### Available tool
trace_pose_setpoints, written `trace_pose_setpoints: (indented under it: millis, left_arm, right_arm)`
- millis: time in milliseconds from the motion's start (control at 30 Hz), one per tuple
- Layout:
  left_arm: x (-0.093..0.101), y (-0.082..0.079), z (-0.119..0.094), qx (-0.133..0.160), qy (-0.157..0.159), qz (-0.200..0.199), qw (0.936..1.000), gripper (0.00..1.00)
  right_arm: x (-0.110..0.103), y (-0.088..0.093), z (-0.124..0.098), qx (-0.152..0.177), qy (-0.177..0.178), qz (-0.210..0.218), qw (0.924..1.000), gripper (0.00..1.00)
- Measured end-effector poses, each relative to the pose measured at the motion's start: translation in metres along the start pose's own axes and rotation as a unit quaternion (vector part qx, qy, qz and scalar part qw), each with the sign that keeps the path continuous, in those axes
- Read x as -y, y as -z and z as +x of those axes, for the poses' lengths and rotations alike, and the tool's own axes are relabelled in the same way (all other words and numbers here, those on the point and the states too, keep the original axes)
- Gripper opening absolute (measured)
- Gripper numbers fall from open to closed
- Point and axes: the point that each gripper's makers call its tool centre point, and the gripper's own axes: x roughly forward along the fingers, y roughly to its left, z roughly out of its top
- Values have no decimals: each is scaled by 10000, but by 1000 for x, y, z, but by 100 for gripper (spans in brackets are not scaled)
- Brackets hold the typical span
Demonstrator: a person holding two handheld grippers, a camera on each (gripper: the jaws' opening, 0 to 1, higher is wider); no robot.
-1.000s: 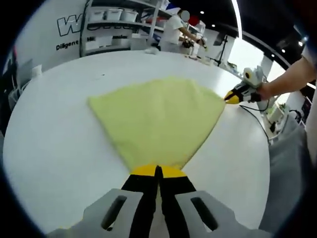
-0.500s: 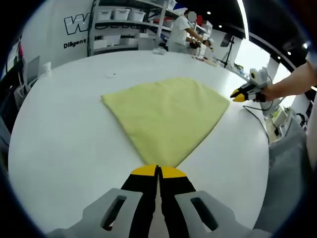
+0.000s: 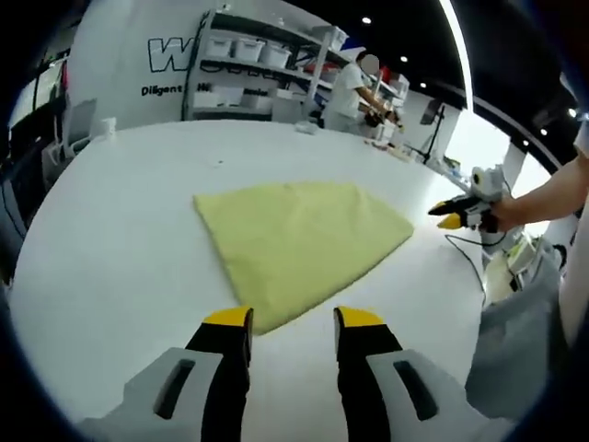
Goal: Fold the garment on the visible template until the final outline fits inside the template.
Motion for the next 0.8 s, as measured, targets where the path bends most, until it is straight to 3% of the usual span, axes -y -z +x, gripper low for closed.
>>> trace_pose_setpoints:
  millis: [333, 800]
  left_arm:
    - [19, 6, -24, 168, -150, 5, 9997, 61]
    - [40, 9, -51, 328, -390, 99, 9987, 86]
  right_arm:
    - [-25, -10, -19, 332, 138, 234, 9991, 58]
    - [-60, -19, -44, 606, 81, 307, 9977, 84]
